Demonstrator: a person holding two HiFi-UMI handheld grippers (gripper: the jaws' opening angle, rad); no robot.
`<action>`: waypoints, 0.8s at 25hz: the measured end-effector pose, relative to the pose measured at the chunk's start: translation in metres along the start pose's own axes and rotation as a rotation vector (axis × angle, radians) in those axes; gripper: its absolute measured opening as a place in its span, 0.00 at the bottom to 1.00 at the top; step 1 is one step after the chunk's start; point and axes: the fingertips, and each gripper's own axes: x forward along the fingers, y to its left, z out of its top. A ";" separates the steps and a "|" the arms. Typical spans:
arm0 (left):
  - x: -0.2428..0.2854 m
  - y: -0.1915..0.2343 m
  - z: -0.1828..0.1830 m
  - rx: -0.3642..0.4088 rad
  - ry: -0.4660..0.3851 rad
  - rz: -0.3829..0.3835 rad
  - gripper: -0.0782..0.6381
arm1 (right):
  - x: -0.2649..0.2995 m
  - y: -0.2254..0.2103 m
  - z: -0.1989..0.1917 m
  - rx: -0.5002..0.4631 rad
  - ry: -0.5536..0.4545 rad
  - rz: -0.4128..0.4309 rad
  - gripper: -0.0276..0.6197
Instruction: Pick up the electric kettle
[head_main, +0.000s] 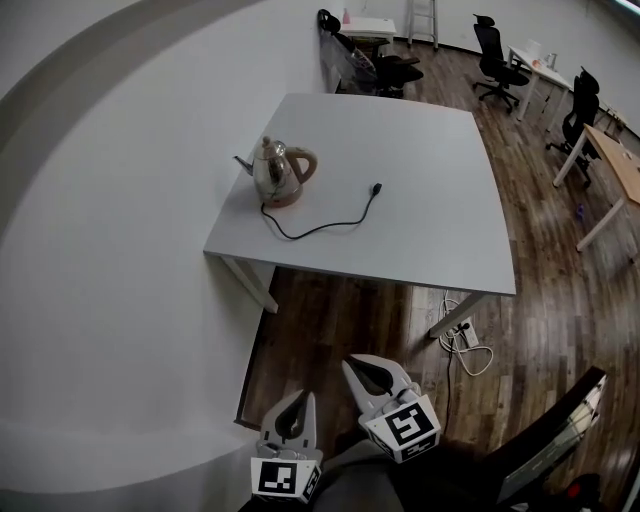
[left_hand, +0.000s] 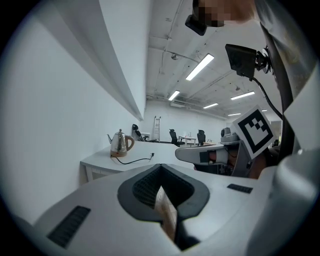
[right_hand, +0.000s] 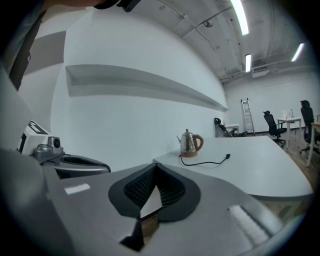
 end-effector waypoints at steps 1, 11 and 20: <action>0.009 0.000 0.000 0.000 0.008 -0.002 0.11 | 0.005 -0.008 0.000 0.007 0.001 0.005 0.04; 0.074 0.003 0.010 0.050 0.059 -0.007 0.11 | 0.041 -0.070 0.008 0.061 -0.029 0.000 0.04; 0.107 0.013 0.024 0.030 0.076 0.012 0.11 | 0.069 -0.092 0.018 0.085 -0.037 0.033 0.04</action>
